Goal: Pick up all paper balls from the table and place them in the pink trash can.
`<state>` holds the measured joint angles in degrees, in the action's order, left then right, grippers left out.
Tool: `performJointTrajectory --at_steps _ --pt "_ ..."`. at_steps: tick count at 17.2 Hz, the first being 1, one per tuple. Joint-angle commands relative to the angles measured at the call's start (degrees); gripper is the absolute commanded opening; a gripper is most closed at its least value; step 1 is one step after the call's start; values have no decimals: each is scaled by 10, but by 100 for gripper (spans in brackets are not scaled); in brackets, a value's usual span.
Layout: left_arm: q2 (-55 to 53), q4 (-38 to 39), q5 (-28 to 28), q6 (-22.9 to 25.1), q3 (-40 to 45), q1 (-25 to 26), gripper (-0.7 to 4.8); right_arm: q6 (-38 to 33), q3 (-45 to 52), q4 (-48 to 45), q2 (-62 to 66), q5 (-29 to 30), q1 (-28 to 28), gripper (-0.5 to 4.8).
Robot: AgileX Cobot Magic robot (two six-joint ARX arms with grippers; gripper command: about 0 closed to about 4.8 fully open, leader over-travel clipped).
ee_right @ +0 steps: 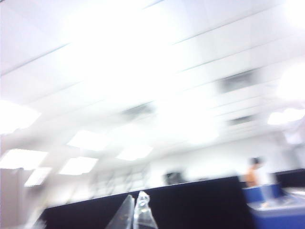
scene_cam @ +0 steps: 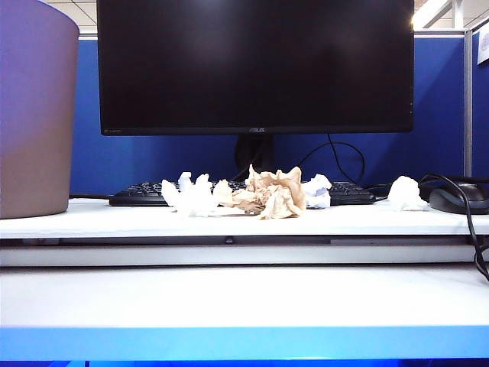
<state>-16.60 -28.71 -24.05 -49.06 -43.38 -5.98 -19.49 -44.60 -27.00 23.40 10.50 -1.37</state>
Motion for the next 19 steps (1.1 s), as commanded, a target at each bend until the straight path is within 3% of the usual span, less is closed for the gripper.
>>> performJointTrajectory --at_steps 1,3,7,10,11,12,14,15,16,18,19 --pt "-140 168 -64 167 -140 0 -6 51 -151 176 132 94 0 18" --pt "-229 184 -71 223 -192 0 -6 52 -250 262 242 152 0 18" --pt "-379 194 -90 225 -217 0 -6 109 -348 382 419 181 -2 30" --pt "-475 224 -95 231 -216 -26 -6 112 -348 411 514 160 -2 165" --pt "-501 228 -94 243 -217 -44 -6 113 -348 430 539 156 -1 178" --pt "-539 247 -84 276 -217 -86 -6 131 -348 468 584 150 -1 182" --pt "-596 303 -30 355 -216 -160 -4 156 -348 528 659 154 -9 347" --pt "-615 322 -6 381 -216 -186 0 178 -348 556 677 151 -9 370" --pt "-629 335 16 394 -216 -194 27 201 -348 581 689 151 -10 370" --pt "-654 353 37 396 -216 -207 149 238 -348 610 706 149 -17 370" --pt "-660 367 38 397 -215 -207 156 242 -348 624 712 150 -21 370"
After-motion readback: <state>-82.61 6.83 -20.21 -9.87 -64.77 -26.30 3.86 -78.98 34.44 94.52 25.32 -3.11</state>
